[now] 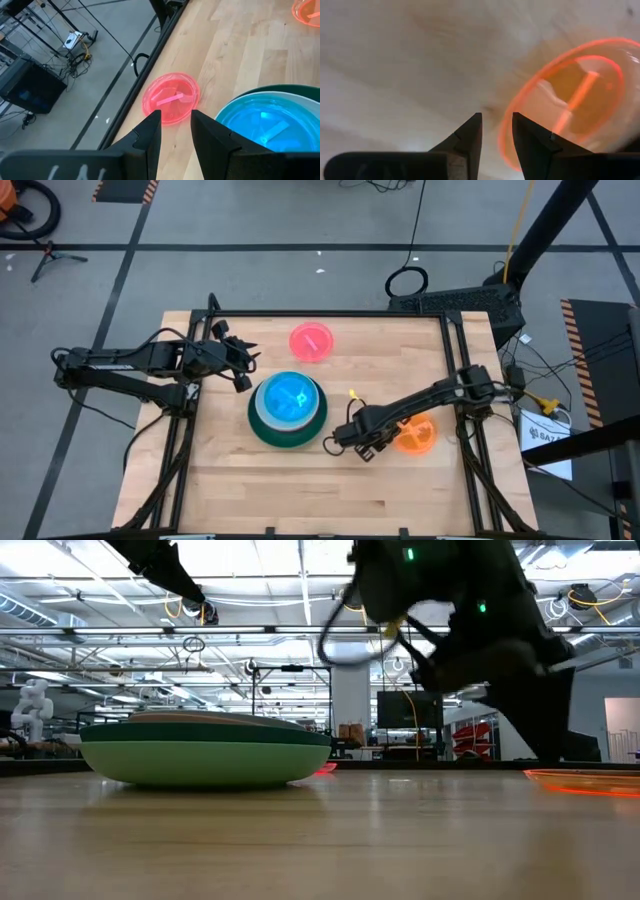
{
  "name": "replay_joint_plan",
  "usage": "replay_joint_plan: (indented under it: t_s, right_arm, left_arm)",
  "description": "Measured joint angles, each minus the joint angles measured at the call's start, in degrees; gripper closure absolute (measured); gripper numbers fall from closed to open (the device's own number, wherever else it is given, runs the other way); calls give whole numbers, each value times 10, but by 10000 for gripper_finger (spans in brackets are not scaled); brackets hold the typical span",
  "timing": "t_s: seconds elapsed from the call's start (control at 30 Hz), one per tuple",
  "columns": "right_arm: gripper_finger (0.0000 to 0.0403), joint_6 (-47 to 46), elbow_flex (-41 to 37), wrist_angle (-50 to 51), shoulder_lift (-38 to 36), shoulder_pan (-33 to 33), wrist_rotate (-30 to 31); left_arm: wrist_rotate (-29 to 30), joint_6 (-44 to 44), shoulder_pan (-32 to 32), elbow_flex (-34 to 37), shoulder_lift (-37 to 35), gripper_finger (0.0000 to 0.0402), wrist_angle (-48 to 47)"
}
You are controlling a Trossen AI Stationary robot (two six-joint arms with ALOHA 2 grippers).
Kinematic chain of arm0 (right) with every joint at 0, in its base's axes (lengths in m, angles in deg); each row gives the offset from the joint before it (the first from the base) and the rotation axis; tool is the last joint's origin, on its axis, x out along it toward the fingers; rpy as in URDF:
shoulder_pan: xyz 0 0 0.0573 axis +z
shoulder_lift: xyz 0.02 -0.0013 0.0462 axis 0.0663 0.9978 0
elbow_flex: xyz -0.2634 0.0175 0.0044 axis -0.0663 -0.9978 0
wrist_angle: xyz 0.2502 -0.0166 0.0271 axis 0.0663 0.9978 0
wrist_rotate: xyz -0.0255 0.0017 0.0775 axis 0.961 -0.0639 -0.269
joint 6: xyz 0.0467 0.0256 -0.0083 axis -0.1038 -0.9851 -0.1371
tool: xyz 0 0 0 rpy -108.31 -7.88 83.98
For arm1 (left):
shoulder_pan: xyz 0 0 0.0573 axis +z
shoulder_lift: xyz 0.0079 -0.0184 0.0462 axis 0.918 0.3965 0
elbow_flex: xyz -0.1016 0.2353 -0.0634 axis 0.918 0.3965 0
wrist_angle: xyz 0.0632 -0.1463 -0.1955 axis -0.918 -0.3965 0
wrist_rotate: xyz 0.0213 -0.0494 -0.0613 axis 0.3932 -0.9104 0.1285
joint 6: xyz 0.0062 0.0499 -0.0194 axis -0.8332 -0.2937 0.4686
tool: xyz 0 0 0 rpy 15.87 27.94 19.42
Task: Stack plastic plates
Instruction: Stack the light orange plate on top of the light blue plate
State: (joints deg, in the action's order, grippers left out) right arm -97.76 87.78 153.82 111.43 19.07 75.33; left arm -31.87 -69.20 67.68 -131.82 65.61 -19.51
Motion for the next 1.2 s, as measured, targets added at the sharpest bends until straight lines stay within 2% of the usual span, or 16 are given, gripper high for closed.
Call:
replay_joint_plan:
  t_s: [0.17,0.47,0.73,0.97,1.2]
  right_arm:
    - [300,19,0,44,29,0,3]
    - [300,32,0,38,36,-2,-6]
    - [304,15,-20,10,36,-2,20]
    - [326,25,-47,2,34,-3,19]
    - [375,51,-46,2,33,-3,20]
  left_arm:
    - [0,2,0,0,0,289,-2]
    - [0,3,0,0,0,289,-2]
    - [0,6,0,0,0,289,-3]
    - [0,5,0,0,0,289,-4]
    - [0,5,0,0,0,289,-4]
